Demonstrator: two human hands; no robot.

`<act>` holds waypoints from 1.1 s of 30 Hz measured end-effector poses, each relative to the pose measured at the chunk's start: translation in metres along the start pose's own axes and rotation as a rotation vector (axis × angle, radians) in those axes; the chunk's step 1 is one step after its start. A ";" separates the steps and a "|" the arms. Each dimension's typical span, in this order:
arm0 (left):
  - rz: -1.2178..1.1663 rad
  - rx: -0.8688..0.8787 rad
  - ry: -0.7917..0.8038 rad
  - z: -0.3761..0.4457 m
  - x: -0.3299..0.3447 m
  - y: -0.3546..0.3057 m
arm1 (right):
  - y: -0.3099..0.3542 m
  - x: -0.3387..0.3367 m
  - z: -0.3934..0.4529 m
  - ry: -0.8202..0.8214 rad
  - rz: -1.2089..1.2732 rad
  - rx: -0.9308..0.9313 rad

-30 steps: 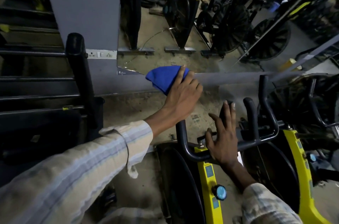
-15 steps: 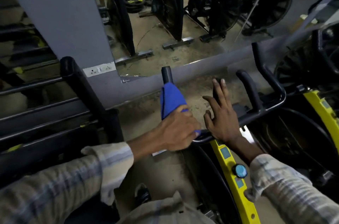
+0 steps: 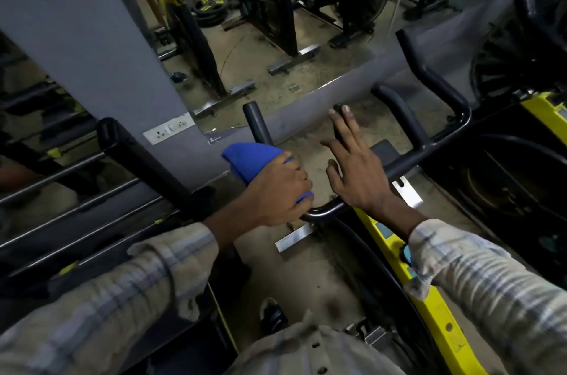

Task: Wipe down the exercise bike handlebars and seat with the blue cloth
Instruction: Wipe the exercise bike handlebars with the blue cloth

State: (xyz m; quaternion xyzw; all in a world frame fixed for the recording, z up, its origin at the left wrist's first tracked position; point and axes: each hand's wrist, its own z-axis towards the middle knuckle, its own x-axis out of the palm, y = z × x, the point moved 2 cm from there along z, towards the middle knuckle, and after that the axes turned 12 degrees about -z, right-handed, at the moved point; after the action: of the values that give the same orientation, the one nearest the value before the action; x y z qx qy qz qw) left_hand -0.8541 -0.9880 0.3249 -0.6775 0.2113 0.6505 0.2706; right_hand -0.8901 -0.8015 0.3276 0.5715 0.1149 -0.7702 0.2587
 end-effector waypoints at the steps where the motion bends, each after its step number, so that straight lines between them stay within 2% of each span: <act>1: 0.022 0.014 0.037 0.008 -0.001 -0.004 | 0.000 0.000 0.000 0.000 0.002 0.003; 3: 0.036 0.031 0.078 0.018 -0.001 -0.010 | 0.000 -0.001 -0.001 -0.002 0.011 0.004; 6: 0.040 0.003 -0.002 0.011 0.012 -0.018 | -0.004 -0.002 -0.002 -0.013 0.031 0.000; 9: -0.096 -0.136 -0.237 -0.019 0.028 -0.041 | -0.004 -0.002 -0.001 -0.021 0.049 -0.010; 11: -0.134 -0.238 -0.327 -0.023 0.036 -0.060 | -0.005 -0.001 -0.002 -0.034 0.062 0.000; 17: -0.174 -0.528 -0.349 0.009 0.043 -0.109 | -0.014 0.009 -0.002 -0.059 0.135 -0.055; 22: -0.100 -0.425 -0.296 -0.019 0.042 -0.088 | -0.034 0.005 0.000 -0.037 0.015 -0.239; 25: -0.040 -0.458 -0.257 -0.021 0.040 -0.077 | -0.042 0.002 0.001 -0.030 -0.040 -0.281; 29: -0.167 -0.605 -0.382 0.014 0.046 -0.119 | -0.040 0.001 0.001 -0.014 0.008 -0.278; 33: -0.179 -0.548 -0.433 0.008 0.050 -0.114 | -0.041 -0.003 0.000 -0.010 0.018 -0.277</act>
State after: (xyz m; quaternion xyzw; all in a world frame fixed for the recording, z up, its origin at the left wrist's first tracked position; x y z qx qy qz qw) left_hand -0.7843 -0.8922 0.2856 -0.5871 -0.0933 0.7853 0.1731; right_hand -0.9111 -0.7663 0.3254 0.5275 0.2137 -0.7474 0.3428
